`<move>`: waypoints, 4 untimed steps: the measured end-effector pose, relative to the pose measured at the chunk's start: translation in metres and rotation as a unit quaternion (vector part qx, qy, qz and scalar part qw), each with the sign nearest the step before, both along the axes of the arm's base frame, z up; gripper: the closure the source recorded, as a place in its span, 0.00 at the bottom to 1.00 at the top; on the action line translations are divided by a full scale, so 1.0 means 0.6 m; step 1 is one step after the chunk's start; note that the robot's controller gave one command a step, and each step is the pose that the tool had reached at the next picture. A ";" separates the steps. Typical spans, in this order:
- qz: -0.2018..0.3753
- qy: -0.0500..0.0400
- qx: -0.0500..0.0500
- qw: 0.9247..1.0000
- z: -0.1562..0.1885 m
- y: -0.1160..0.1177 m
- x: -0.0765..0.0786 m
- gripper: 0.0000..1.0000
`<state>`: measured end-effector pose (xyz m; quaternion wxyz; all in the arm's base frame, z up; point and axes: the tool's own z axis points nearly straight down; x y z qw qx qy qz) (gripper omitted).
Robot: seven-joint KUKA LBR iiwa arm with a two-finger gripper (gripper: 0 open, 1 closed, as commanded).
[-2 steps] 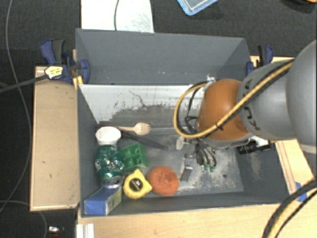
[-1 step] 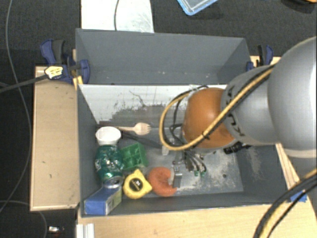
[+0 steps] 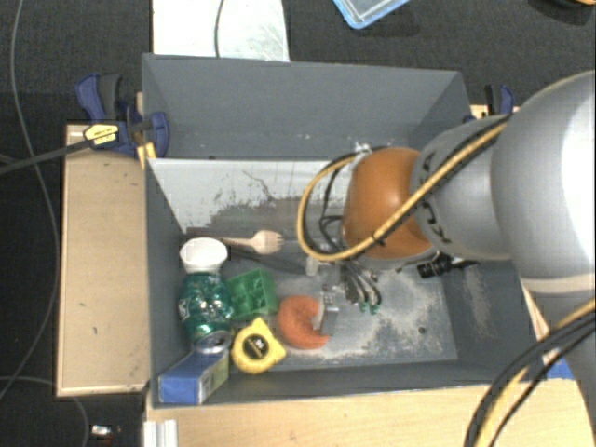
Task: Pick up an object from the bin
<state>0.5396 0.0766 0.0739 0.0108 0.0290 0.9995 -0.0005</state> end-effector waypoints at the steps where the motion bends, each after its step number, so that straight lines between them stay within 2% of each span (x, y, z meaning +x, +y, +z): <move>1: 0.061 0.003 0.000 0.998 -0.004 0.059 -0.078 1.00; 2: 0.062 0.003 0.000 0.998 -0.004 0.059 -0.078 1.00; 3: 0.066 0.005 -0.001 0.998 0.111 0.048 -0.099 1.00; 4: 0.065 0.006 -0.001 0.998 0.174 0.044 -0.094 1.00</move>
Offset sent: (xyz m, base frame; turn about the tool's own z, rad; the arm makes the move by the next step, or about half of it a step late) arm 0.0000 0.0000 0.0000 0.0000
